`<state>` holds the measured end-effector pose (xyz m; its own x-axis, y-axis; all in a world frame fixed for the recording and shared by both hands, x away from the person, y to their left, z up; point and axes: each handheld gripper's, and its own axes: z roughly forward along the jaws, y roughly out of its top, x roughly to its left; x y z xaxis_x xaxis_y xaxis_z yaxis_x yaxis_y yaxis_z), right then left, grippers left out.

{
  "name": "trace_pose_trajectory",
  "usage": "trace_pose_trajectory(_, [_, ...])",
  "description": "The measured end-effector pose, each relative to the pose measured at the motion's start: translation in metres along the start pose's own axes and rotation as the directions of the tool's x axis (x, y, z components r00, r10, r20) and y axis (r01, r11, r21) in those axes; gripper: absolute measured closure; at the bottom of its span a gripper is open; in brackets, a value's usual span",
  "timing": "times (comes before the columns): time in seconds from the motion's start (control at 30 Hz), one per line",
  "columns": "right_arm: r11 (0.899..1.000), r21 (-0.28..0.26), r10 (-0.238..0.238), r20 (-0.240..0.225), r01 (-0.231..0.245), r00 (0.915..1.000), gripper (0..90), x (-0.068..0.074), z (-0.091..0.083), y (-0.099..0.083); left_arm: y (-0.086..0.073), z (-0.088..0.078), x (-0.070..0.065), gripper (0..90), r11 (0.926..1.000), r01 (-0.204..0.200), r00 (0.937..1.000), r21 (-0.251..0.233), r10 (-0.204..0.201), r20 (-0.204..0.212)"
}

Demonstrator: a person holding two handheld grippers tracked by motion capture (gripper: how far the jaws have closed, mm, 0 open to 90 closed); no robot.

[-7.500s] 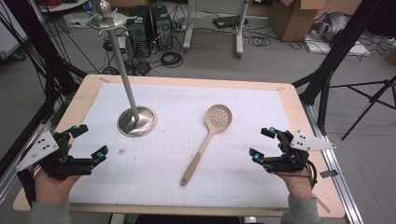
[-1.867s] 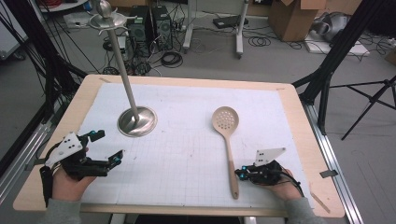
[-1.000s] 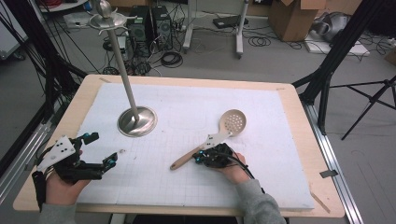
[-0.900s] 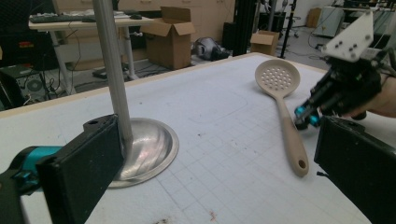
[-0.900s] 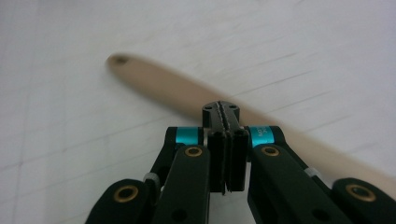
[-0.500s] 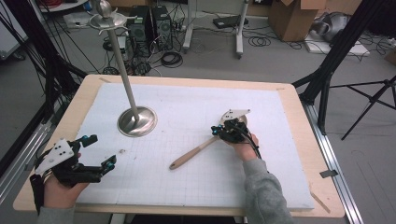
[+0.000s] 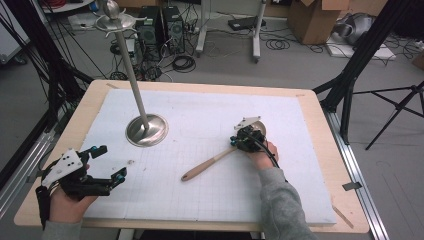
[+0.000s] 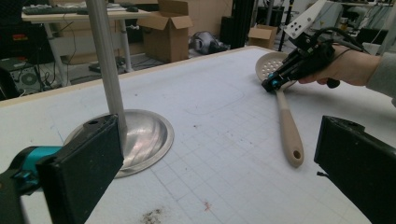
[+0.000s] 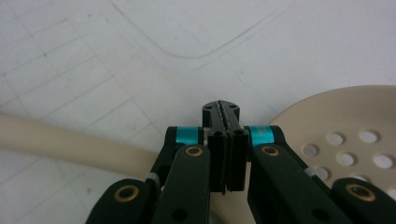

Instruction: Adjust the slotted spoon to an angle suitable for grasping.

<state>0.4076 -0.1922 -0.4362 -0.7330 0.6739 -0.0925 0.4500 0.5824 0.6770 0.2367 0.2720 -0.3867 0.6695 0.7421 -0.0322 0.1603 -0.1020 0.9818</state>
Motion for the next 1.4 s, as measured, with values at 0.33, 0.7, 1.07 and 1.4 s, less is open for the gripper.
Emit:
trace_pose_trajectory(0.33, [0.999, -0.001, 0.036, 0.001, -0.036, 0.9994, 90.0, 0.005, -0.026, -0.027, 0.0, 0.001, 0.0, 1.8, 1.0, 0.001, 1.0, 0.0, -0.001, -0.003])
trace_pose_trajectory(0.7, [0.999, 0.013, 0.038, 0.018, -0.038, 0.9991, 90.0, 0.007, -0.055, -0.056, 0.001, 0.005, -0.003, 1.8, 1.0, -0.008, 0.9999, 0.004, 0.008, 0.009])
trace_pose_trajectory(1.07, [0.996, -0.014, 0.083, 0.012, -0.083, 0.9964, 90.0, 0.002, -0.084, -0.092, 0.004, 0.008, -0.004, 1.7, 0.9999, -0.015, 0.9998, -0.001, 0.015, 0.016])
trace_pose_trajectory(1.4, [0.987, -0.161, 0.002, -0.119, -0.022, 0.9929, 90.0, 0.02, -0.104, -0.085, 0.007, 0.007, -0.001, 1.7, 0.9998, -0.013, 0.9999, -0.014, 0.013, 0.011])
